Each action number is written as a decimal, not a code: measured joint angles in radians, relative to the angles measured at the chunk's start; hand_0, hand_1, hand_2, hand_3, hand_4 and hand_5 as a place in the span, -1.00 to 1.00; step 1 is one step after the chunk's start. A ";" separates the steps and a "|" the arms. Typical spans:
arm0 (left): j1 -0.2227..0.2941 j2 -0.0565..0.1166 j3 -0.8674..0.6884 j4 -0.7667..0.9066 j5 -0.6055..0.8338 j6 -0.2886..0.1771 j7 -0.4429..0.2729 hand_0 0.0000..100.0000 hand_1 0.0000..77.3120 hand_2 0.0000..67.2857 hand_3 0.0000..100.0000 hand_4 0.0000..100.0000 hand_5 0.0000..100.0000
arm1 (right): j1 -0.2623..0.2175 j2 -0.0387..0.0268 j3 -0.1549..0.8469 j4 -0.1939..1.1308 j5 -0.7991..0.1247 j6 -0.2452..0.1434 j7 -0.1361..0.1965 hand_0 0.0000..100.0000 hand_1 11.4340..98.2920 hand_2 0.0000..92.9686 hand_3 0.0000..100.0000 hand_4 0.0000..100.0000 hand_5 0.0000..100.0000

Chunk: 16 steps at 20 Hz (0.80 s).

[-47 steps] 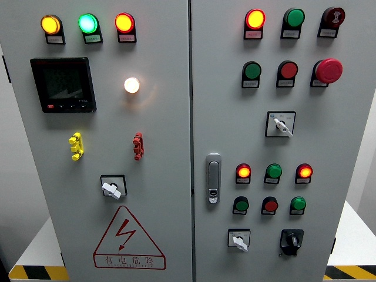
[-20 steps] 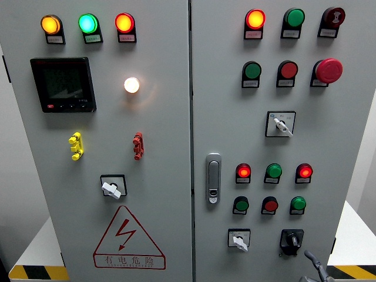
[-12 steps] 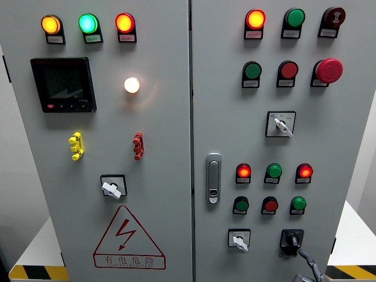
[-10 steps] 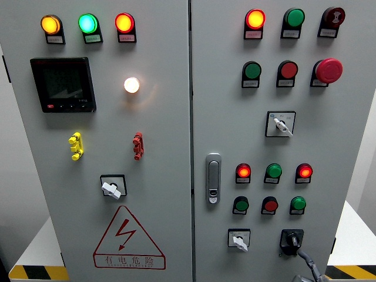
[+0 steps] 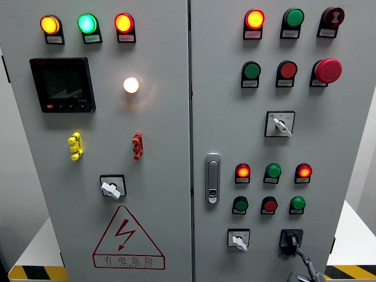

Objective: Trip black knob to open circuit
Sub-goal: 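Grip the black rotary knob with the right hand and twist it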

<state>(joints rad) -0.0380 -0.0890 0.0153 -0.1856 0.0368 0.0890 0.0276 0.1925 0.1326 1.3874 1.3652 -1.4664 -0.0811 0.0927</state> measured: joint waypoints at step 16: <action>0.001 -0.001 0.000 0.000 0.000 0.000 0.000 -1.00 -1.00 -0.42 -0.48 -0.80 -0.83 | 0.001 0.0012 -0.036 0.002 0.008 0.001 -0.005 1.00 0.26 -1.00 0.90 1.00 1.00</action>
<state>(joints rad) -0.0368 -0.0895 0.0153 -0.1856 0.0368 0.0890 0.0276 0.1930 0.1338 1.3509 1.3674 -1.4587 -0.0799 0.0876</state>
